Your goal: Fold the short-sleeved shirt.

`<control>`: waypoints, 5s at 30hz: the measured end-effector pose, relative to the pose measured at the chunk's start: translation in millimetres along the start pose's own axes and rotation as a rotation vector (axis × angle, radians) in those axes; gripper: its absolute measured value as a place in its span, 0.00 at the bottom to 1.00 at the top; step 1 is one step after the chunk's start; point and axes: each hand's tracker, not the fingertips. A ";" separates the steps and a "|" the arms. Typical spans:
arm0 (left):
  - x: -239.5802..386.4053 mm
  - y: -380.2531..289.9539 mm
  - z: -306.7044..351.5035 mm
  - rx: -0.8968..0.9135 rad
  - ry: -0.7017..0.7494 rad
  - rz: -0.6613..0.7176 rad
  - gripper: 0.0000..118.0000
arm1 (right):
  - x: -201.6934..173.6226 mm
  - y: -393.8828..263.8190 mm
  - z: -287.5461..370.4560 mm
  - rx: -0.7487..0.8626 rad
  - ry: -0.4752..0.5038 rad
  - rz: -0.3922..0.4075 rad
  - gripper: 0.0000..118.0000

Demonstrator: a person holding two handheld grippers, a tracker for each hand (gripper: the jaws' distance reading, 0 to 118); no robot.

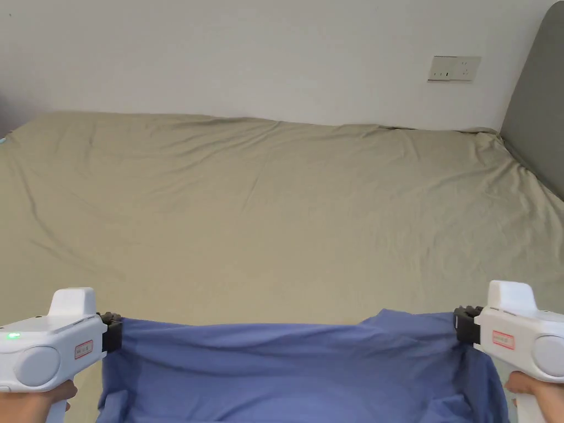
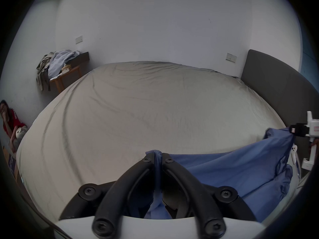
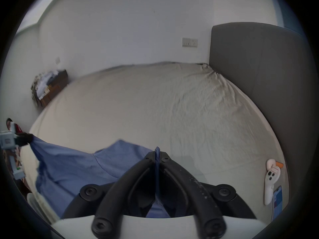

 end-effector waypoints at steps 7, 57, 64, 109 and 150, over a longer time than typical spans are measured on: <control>-21.4 -45.3 49.8 0.006 0.008 0.045 0.05 | 16.4 -67.5 82.6 0.054 0.107 -0.090 0.04; 93.9 -33.5 189.5 0.615 -0.055 -0.121 0.00 | -114.1 -56.3 196.6 0.635 -0.201 0.116 0.02; 82.6 -34.7 180.5 0.572 -0.053 -0.141 0.00 | -110.4 -58.7 190.9 0.625 -0.208 0.122 0.02; -72.9 -141.1 17.2 -0.257 -0.373 0.392 0.10 | -119.1 -65.3 140.0 0.441 -0.205 0.133 0.02; 162.7 -98.7 15.2 -0.407 -0.395 0.036 0.29 | -70.7 -81.0 188.3 0.509 -0.216 0.077 0.02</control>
